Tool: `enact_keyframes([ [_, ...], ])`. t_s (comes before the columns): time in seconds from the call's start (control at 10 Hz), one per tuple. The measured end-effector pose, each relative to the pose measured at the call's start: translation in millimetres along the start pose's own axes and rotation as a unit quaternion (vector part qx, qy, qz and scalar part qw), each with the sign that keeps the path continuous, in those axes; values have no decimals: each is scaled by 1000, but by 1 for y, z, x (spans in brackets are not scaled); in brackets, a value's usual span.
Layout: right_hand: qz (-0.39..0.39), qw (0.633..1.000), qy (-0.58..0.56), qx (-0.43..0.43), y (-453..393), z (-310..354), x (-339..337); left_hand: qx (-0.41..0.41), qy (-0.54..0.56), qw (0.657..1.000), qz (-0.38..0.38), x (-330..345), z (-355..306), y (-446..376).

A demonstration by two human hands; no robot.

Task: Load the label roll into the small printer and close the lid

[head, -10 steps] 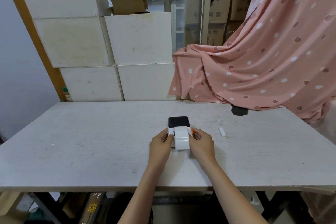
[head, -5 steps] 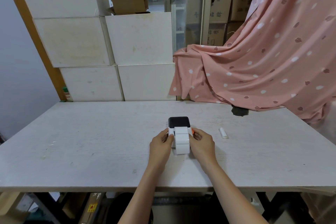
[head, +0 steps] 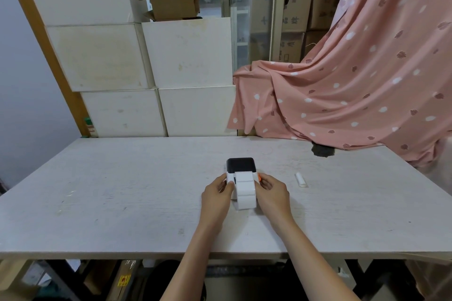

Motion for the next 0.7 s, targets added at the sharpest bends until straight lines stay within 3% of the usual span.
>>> enact_keyframes([
  [0.5,17,998,62,3,1,7,4,-5,-41,999,8,0,-4,-4],
  [0.7,63,977,202,23,-10,16,0,-16,-200,979,42,-8,-13,-16],
])
Point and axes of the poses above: each hand's wrist, its own y-axis away from the middle knuckle, its own x-axis out of the palm, z = x × y, the point moved 10 cm from there along -y, towards the middle knuckle, and after that the axes turned 4 degrees about x, right-handed, at the moved point
